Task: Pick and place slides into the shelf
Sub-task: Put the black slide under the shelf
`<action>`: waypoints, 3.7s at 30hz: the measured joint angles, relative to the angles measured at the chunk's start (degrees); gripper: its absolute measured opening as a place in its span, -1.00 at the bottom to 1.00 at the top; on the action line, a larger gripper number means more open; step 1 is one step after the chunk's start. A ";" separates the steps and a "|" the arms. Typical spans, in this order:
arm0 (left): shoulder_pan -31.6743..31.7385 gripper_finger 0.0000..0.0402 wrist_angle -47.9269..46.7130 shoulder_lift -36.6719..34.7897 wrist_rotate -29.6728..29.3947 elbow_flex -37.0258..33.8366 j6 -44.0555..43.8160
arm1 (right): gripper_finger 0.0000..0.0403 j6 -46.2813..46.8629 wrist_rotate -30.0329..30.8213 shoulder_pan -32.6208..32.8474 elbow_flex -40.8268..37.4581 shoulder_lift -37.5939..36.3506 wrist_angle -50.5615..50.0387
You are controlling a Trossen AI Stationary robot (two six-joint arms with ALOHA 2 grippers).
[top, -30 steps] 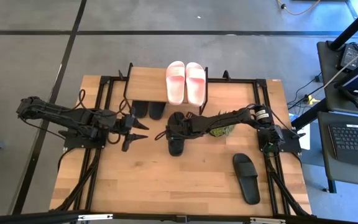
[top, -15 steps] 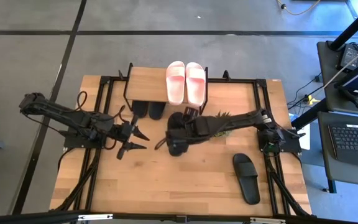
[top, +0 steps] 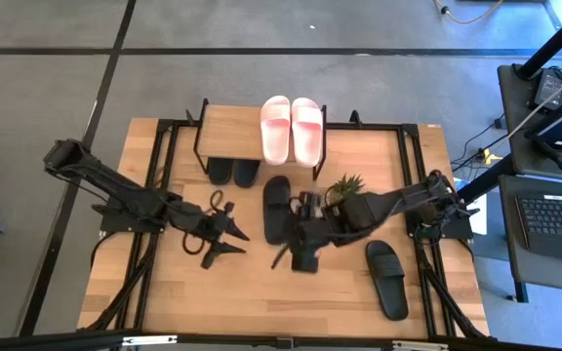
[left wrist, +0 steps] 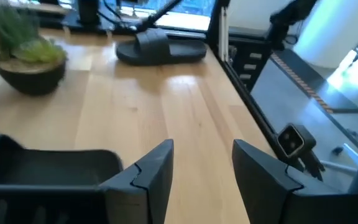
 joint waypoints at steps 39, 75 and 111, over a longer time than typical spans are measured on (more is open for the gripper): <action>0.47 -0.22 11.16 13.56 -4.46 0.02 -3.06 | 0.17 -5.63 -14.92 1.78 -84.34 -53.80 88.96; 4.03 -0.22 4.97 41.51 0.32 15.65 -3.03 | 0.17 0.03 -11.29 3.66 -95.71 -72.34 89.74; 26.83 -0.22 2.12 40.79 4.52 15.65 0.48 | 0.17 0.38 -7.66 3.62 -95.67 -72.34 86.90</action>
